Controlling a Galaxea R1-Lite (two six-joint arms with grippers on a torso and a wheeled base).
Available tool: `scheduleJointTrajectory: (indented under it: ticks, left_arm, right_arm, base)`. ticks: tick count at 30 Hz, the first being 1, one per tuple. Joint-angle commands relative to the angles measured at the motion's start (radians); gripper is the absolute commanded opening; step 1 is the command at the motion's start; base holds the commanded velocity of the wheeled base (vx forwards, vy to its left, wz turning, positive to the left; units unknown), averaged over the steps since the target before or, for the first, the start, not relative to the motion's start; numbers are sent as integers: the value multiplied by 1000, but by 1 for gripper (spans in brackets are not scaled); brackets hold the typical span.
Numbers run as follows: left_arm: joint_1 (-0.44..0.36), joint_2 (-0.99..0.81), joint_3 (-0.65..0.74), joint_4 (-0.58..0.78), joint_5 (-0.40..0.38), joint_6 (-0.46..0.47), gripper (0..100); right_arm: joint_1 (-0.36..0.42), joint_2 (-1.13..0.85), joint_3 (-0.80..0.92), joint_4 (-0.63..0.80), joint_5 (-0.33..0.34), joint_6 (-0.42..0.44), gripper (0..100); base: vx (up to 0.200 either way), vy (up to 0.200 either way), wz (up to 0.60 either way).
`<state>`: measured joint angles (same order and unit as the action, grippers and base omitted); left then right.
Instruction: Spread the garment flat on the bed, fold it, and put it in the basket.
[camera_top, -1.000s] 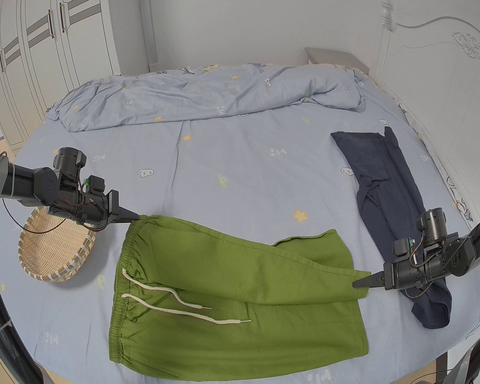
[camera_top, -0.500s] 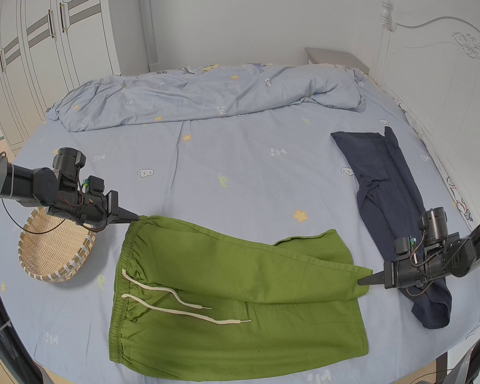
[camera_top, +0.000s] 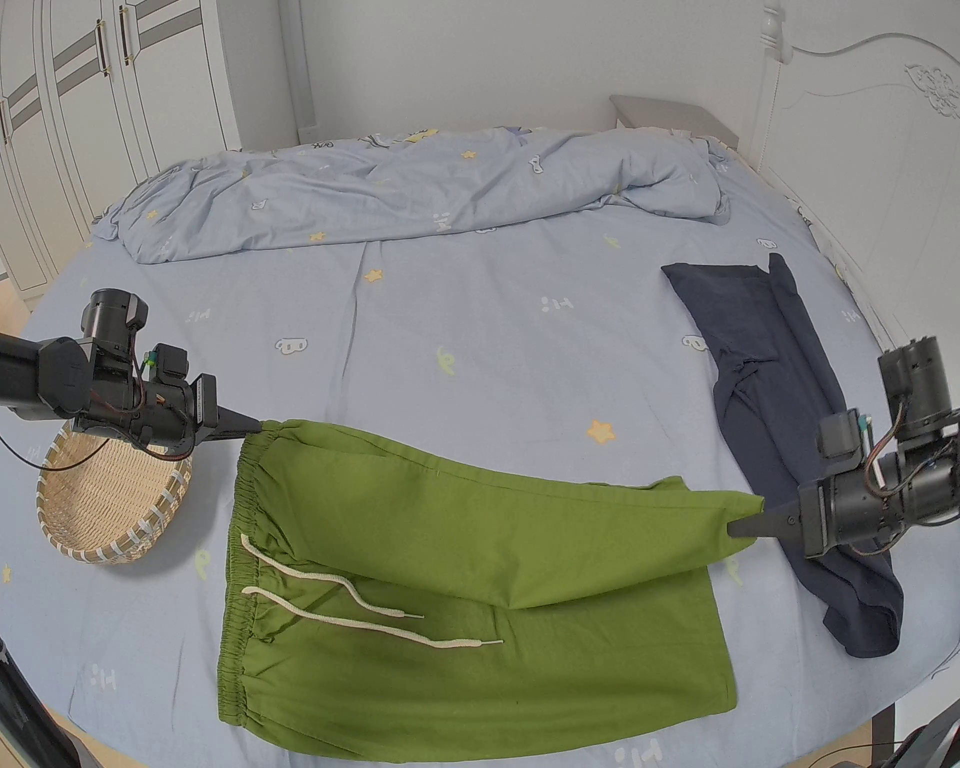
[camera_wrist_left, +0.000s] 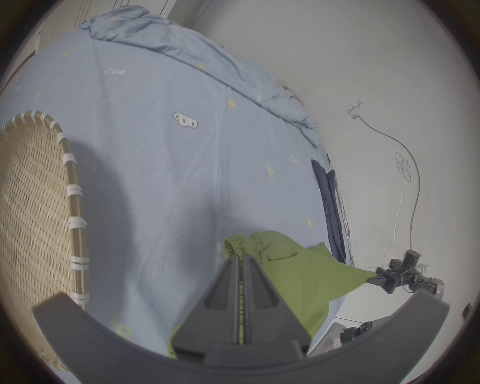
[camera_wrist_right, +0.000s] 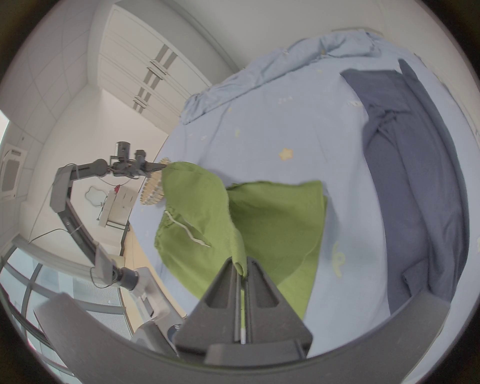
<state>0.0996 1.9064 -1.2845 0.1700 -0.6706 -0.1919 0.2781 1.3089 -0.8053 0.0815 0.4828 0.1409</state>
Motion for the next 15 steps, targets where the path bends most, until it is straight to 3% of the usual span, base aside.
scheduleJointTrajectory:
  ticks: [1,8,13,15]
  left_arm:
    - [29,-86,91,-76,-6,-3,0]
    - [29,-90,105,-87,0,0,0]
    - [35,-92,105,-89,2,3,0]
    - [35,-92,105,-89,2,3,0]
  right_arm:
    - [87,-168,-152,129,-9,8,0]
    - [79,-157,-167,139,-16,9,0]
    - [21,16,-210,50,-90,5,0]
    - [21,16,-210,50,-90,5,0]
  base:
    - [0,0,0]
    - [0,0,0]
    - [0,0,0]
    - [0,0,0]
